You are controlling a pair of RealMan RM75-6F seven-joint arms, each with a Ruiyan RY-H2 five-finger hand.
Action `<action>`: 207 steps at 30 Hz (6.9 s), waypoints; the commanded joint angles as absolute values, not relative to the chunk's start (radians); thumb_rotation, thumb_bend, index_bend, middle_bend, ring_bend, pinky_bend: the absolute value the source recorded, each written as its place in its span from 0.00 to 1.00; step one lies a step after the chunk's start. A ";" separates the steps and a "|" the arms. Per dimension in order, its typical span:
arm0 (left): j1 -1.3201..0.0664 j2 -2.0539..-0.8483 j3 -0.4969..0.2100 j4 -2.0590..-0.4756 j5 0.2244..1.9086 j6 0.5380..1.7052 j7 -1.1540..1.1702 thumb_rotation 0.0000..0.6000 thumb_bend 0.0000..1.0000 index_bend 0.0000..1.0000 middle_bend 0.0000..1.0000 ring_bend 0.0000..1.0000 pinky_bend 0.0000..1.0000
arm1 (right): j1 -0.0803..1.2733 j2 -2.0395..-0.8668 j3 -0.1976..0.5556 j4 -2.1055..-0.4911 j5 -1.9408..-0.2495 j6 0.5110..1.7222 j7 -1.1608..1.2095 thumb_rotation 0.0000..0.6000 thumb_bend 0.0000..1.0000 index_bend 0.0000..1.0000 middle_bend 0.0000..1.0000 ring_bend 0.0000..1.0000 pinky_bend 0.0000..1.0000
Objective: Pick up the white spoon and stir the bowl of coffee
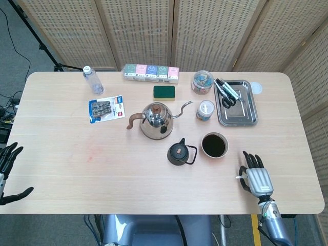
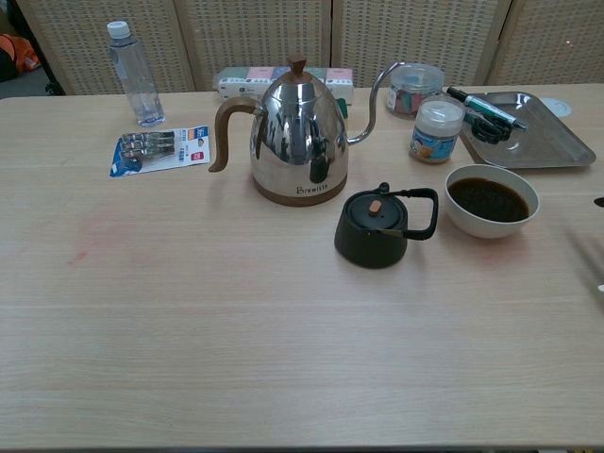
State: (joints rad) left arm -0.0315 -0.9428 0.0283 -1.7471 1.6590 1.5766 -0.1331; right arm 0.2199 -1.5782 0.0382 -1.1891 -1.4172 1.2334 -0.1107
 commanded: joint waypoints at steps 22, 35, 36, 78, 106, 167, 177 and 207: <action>-0.038 -0.944 0.033 -1.756 1.661 1.560 -0.115 1.00 0.00 0.00 0.00 0.00 0.00 | 0.378 -1.392 0.287 -1.660 -1.237 1.107 0.126 1.00 0.54 0.55 0.00 0.00 0.00; -0.044 -0.940 0.021 -1.757 1.631 1.551 -0.126 1.00 0.00 0.00 0.00 0.00 0.00 | 0.485 -1.470 0.344 -1.680 -1.080 1.024 0.117 1.00 0.54 0.55 0.00 0.00 0.00; -0.045 -0.940 0.020 -1.757 1.630 1.550 -0.125 1.00 0.00 0.00 0.00 0.00 0.00 | 0.490 -1.476 0.345 -1.676 -1.074 1.021 0.117 1.00 0.54 0.55 0.00 0.00 0.00; -0.074 -0.957 -0.006 -1.784 1.546 1.481 -0.053 1.00 0.00 0.00 0.00 0.00 0.00 | 0.601 -1.629 0.329 -1.282 -1.026 0.885 0.220 1.00 0.54 0.56 0.00 0.00 0.00; -0.082 -0.970 -0.008 -1.794 1.533 1.464 -0.011 1.00 0.00 0.00 0.00 0.00 0.00 | 0.566 -1.579 0.311 -1.377 -1.052 0.879 0.291 1.00 0.54 0.56 0.00 0.00 0.00; -0.085 -0.978 0.006 -1.799 1.553 1.459 0.011 1.00 0.00 0.00 0.00 0.00 0.00 | 0.497 -1.396 0.306 -1.494 -1.019 0.889 0.304 1.00 0.55 0.56 0.00 0.00 0.00; -0.080 -0.973 0.008 -1.796 1.562 1.469 -0.006 1.00 0.00 0.00 0.00 0.00 0.00 | 0.490 -1.389 0.274 -1.568 -1.032 0.882 0.286 1.00 0.55 0.56 0.00 0.00 0.00; -0.093 -0.987 0.005 -1.799 1.543 1.443 0.035 1.00 0.00 0.00 0.00 0.00 0.00 | 0.521 -1.439 0.322 -1.445 -0.998 0.888 0.301 1.00 0.56 0.56 0.00 0.00 0.00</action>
State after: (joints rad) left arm -0.0923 -0.9860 0.0042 -1.7978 1.5430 1.4443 0.0328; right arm 0.5310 -1.4497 0.3286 -1.4346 -0.9890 0.8833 0.2953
